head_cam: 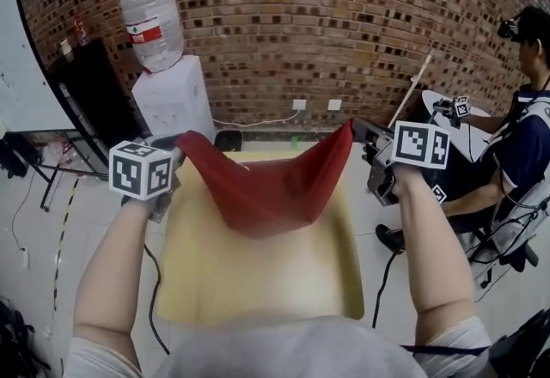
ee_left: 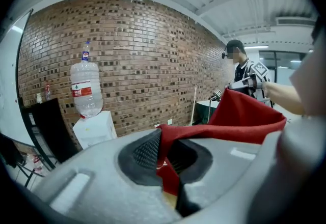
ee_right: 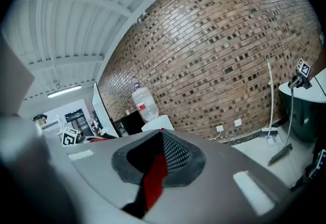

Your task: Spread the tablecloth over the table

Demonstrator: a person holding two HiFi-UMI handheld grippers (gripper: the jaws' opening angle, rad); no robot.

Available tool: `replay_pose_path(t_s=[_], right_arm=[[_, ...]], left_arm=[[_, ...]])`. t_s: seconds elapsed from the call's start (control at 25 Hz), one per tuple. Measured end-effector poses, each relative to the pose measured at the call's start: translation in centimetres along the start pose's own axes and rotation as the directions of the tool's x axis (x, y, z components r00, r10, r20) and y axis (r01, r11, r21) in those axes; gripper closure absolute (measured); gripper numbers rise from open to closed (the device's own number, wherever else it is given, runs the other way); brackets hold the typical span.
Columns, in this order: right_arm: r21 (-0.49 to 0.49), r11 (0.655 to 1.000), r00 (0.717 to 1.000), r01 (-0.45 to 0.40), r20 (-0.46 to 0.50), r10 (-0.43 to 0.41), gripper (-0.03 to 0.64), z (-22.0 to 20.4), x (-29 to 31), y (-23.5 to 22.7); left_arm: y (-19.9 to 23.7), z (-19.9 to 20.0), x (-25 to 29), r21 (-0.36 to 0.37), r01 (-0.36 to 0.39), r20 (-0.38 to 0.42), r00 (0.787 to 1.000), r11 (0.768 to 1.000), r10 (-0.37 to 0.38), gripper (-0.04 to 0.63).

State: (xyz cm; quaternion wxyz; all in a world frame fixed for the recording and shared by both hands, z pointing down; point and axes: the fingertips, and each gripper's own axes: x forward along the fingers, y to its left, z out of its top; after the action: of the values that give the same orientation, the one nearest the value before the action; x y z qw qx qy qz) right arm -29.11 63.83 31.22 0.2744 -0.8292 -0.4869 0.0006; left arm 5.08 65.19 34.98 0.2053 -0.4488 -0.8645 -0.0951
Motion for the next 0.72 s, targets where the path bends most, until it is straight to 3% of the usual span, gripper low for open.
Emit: replay_pose_path(t_s=[0.36, 0.56, 0.72], right_arm=[[0.035, 0.998, 0.994, 0.061, 0.093, -0.064, 0.609, 10.1, 8.1, -3.9], [-0.001, 0.993, 0.981, 0.115, 0.155, -0.113, 0.609, 15.3, 10.8, -5.0], [-0.024, 0.990, 0.979, 0.139, 0.154, -0.134, 0.609, 16.5, 12.8, -5.4]], left_arm=[[11.3, 9.4, 6.4, 0.038, -0.044, 0.043, 0.998, 0.998, 0.042, 0.585], [16.5, 12.8, 8.6, -0.009, -0.078, 0.095, 0.992, 0.997, 0.079, 0.585], [19.8, 12.8, 9.5, -0.043, -0.118, 0.105, 0.987, 0.992, 0.122, 0.586]])
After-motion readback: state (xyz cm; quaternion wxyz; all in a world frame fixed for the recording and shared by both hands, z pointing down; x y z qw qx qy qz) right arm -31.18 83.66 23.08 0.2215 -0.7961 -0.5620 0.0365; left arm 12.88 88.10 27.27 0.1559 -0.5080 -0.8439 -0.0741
